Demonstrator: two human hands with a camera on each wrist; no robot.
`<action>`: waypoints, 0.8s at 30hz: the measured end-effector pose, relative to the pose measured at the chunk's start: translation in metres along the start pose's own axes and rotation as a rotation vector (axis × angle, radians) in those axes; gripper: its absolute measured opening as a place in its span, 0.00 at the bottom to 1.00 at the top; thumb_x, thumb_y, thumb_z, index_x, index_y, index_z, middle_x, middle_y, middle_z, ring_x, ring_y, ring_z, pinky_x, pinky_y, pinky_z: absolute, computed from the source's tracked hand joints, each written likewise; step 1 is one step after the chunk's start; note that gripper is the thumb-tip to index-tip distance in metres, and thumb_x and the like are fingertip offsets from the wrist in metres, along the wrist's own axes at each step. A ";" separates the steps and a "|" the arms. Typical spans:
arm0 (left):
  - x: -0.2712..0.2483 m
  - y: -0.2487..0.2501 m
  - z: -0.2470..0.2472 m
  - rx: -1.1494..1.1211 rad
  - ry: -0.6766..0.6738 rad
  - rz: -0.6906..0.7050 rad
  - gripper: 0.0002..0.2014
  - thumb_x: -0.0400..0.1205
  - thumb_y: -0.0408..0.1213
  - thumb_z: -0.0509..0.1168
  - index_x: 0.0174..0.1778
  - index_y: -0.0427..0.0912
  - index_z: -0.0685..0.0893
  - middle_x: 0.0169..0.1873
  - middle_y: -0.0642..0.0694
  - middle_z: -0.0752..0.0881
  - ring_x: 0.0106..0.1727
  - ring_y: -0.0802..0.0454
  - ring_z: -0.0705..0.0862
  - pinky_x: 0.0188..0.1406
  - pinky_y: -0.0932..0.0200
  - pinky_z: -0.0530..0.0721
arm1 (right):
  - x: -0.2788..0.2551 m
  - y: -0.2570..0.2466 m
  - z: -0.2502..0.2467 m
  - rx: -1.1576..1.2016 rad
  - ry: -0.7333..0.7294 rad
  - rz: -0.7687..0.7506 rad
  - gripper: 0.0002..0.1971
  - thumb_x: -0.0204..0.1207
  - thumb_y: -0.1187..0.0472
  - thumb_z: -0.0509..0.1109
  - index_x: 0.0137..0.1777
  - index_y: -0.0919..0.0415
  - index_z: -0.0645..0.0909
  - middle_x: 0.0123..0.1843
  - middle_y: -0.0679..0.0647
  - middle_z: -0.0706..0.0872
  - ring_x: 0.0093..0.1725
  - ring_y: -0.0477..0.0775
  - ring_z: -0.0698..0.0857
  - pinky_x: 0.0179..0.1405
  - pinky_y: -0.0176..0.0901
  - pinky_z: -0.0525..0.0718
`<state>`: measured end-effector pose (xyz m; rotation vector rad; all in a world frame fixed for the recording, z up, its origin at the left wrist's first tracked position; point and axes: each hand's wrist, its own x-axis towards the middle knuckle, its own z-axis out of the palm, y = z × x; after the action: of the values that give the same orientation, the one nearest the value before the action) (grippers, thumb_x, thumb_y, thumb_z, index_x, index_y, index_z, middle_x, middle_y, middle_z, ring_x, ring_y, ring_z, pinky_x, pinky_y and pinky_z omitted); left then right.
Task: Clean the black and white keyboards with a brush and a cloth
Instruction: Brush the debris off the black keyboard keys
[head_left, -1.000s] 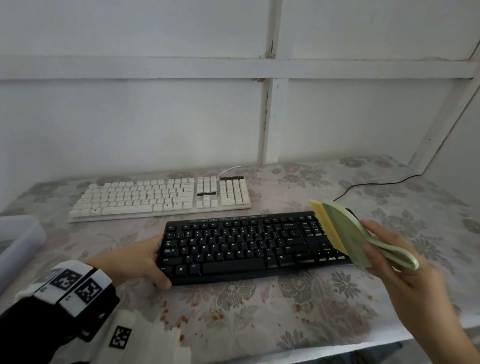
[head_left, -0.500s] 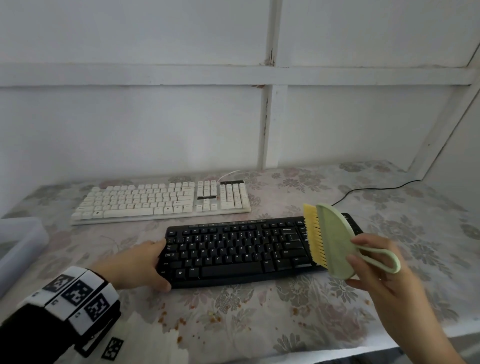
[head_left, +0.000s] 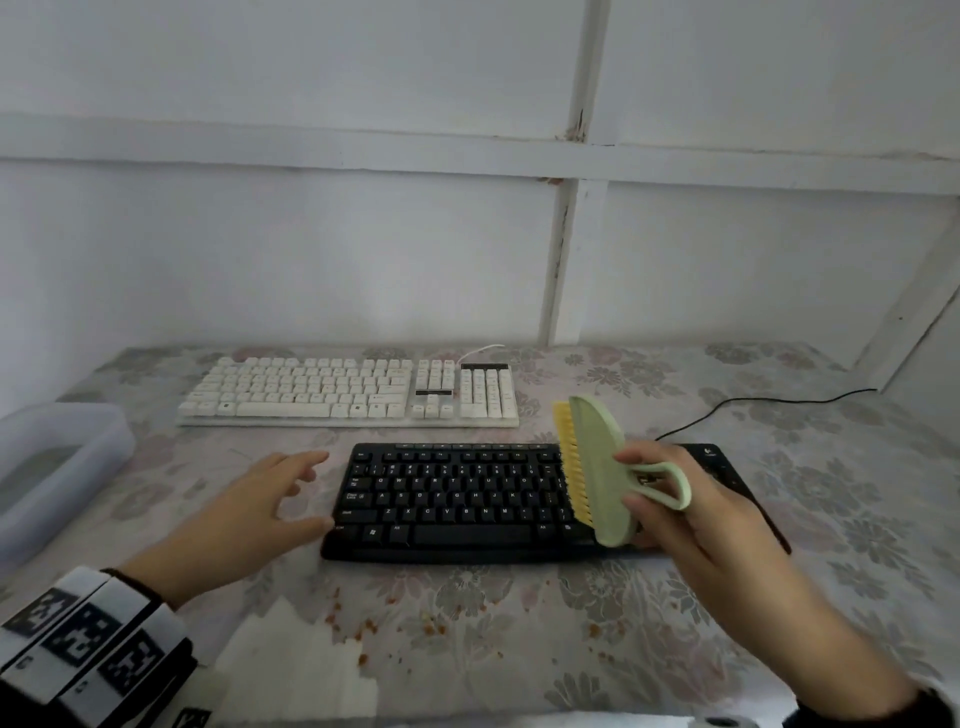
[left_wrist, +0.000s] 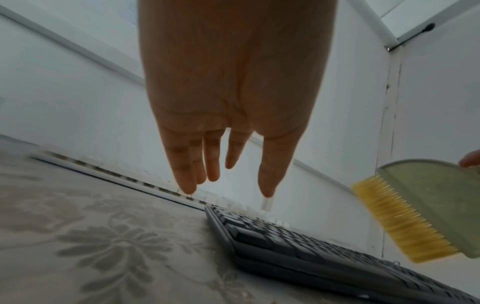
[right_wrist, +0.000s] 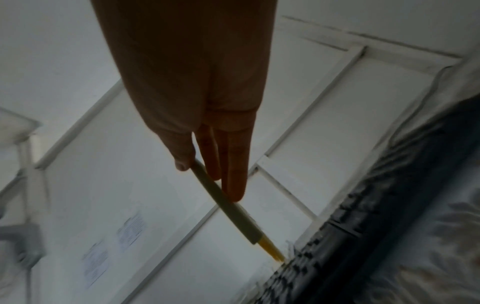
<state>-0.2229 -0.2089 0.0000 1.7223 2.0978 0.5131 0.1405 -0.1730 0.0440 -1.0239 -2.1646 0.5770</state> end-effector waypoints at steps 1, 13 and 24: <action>-0.004 -0.002 -0.002 -0.014 0.029 0.005 0.32 0.78 0.45 0.71 0.77 0.54 0.65 0.58 0.57 0.73 0.58 0.60 0.75 0.48 0.70 0.76 | 0.006 -0.004 -0.001 -0.050 -0.022 -0.036 0.11 0.74 0.33 0.53 0.55 0.22 0.67 0.49 0.31 0.82 0.47 0.37 0.85 0.43 0.26 0.80; -0.030 -0.069 -0.071 -0.163 0.305 0.154 0.25 0.73 0.46 0.70 0.52 0.87 0.73 0.52 0.66 0.78 0.55 0.76 0.77 0.50 0.76 0.79 | 0.070 -0.089 0.038 -0.289 0.004 -0.422 0.13 0.79 0.48 0.53 0.61 0.46 0.69 0.52 0.38 0.73 0.39 0.45 0.79 0.44 0.36 0.76; -0.050 -0.161 -0.146 -0.138 0.361 0.088 0.22 0.72 0.56 0.67 0.51 0.92 0.68 0.52 0.79 0.78 0.56 0.72 0.78 0.56 0.58 0.77 | 0.149 -0.170 0.201 -0.301 -0.089 -0.646 0.22 0.68 0.81 0.70 0.61 0.68 0.77 0.55 0.64 0.79 0.41 0.64 0.82 0.39 0.46 0.78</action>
<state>-0.4239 -0.2937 0.0479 1.7512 2.1644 1.0385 -0.1613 -0.1765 0.0700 -0.3856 -2.5290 -0.0087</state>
